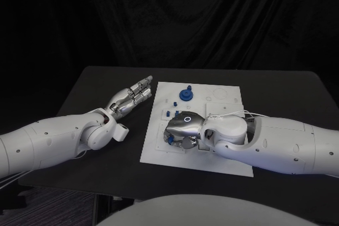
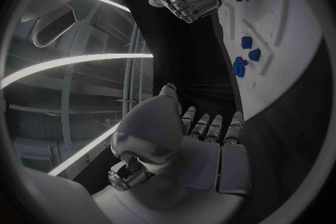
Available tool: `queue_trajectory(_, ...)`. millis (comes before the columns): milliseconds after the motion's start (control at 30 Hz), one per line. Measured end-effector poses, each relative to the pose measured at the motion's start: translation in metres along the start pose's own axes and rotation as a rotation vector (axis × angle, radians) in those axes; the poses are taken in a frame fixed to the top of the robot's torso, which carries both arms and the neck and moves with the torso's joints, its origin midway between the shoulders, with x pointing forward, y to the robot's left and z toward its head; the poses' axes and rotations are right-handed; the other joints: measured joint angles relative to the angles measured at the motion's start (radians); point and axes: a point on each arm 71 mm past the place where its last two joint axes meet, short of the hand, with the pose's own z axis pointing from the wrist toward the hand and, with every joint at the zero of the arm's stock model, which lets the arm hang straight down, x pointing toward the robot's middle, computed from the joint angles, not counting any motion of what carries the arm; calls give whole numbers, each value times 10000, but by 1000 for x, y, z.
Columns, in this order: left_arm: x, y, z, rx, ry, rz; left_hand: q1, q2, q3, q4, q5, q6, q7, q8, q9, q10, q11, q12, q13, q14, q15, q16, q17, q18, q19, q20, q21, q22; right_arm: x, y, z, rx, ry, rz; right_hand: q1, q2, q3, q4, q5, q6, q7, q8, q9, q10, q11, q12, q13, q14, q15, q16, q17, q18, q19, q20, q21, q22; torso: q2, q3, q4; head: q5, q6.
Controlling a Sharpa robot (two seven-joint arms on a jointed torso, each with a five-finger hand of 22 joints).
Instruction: Assemble the parts on the task board
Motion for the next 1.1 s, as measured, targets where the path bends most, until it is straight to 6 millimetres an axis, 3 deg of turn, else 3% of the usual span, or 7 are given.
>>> queue_trajectory(233,0,0,0,-7,6,-8,0,0,0,0,0,0,0,0,-1,0,0,0,0,0,-1,0,2,0,0,0,0,0,0,-1,0,32,-8,-15,-326,-126,-131,221,-259,-326,-15,-245,19,-67,-157,-334,20,-79,79,-130,-140,0,-93,92,-184,0,-4,-2,0,-15,0)
queue_trajectory(367,0,1,0,-13,9,-12,0,0,0,0,0,0,0,0,-1,0,0,0,1,0,-1,0,4,-1,-1,0,0,0,2,-1,-2,59,69,11,-773,-472,-518,586,-137,-1536,-269,-890,-286,-1468,201,-1049,-258,-443,279,-471,-624,-1,-486,268,-933,-1,-3,0,-3,-1,0)
queue_trajectory(533,0,1,-1,-21,8,-13,0,0,-1,0,0,36,36,0,-1,-37,35,0,-1,36,35,0,5,0,0,0,0,0,4,-3,-6,129,119,52,-832,-531,-1355,787,-270,-2795,-641,-957,-713,-2807,402,-1227,-294,-793,292,-674,-996,163,-824,327,-1693,-1,-6,9,-7,9,0)
queue_trajectory(633,-1,1,-1,-33,2,-15,0,0,-1,0,0,36,36,0,-1,-36,35,0,-5,36,35,0,5,1,-1,0,0,0,4,-3,-12,203,78,95,-621,-595,-1909,1186,-270,-3336,-791,-957,-978,-3645,488,-1178,-299,-991,333,-774,-1197,162,-1001,357,-2146,-1,-8,13,-8,5,0)
queue_trajectory(833,-1,2,-2,-56,-17,-17,0,0,-1,0,0,36,36,0,0,-36,35,0,-8,36,34,0,6,-1,0,-1,0,0,-6,-5,-33,371,-504,149,223,-1074,-2518,2616,-270,-4152,-785,-957,-1395,-4584,546,-686,-374,-1164,375,-774,-1353,160,-1053,410,-2517,-1,-26,14,-19,-39,0)
queue_trajectory(1000,-2,2,-4,-71,-41,-11,0,0,-1,0,0,36,36,0,8,-36,35,0,-8,36,34,0,4,0,-1,-1,0,0,-35,-12,-59,566,-1752,97,119,-1270,-2725,2869,-113,-4879,-598,-1024,-1639,-4693,543,-329,-377,-1164,376,-722,-1225,159,-1053,410,-2465,-1,-18,13,-18,-79,0)
queue_trajectory(1100,-3,3,-5,-84,-56,-8,0,0,-1,0,0,36,36,0,7,-36,34,0,-8,36,34,0,1,0,-1,-1,0,0,-58,-18,-80,726,-2723,98,-82,-1071,-2643,2846,-113,-4651,-321,-981,-1661,-4402,554,329,-192,-1035,434,-528,-1037,160,-973,472,-2213,-1,-15,7,-12,-91,0)
